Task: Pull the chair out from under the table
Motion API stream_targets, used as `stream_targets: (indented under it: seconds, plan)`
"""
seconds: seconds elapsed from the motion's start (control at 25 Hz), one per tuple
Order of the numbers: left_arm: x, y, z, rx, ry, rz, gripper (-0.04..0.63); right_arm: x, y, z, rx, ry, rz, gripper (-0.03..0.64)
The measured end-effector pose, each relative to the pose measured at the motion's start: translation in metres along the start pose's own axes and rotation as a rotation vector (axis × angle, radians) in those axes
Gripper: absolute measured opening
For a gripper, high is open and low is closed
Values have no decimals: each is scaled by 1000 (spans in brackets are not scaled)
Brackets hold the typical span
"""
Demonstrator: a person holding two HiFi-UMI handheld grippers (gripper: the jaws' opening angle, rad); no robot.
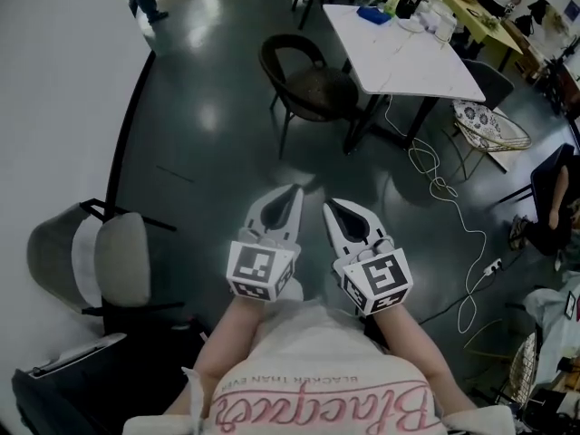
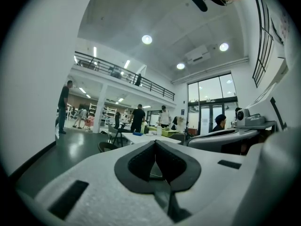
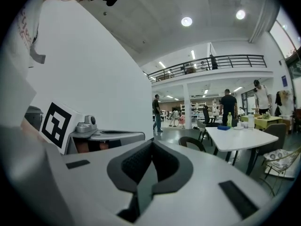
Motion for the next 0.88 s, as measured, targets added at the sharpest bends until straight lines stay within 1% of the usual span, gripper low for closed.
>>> stream_targets:
  seconds: [0.2,0.4,0.64,0.88]
  plan:
    - [12,-61,20,-30,-8,14,5,18,-2,65,-24,13,8,3]
    - [17,-113,29,-57,-22,6,5,29,-12,121,-40,14,16,3]
    - [16,-149,41,-82,-31,-22,5,32,-17,161,-34,-4,0,3]
    - [8,-175,54,-78,-36,-39,5,24,-15,191,-30,-32,9,3]
Point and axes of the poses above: the fingertips, and each gripper's own axes: z forward along the fingers, y to its right, x out of its top, the point moved 1 cm from there along -z, backward along the fingers, and after that the axes turned 15 degrees about -x, right-handed, at the moved point
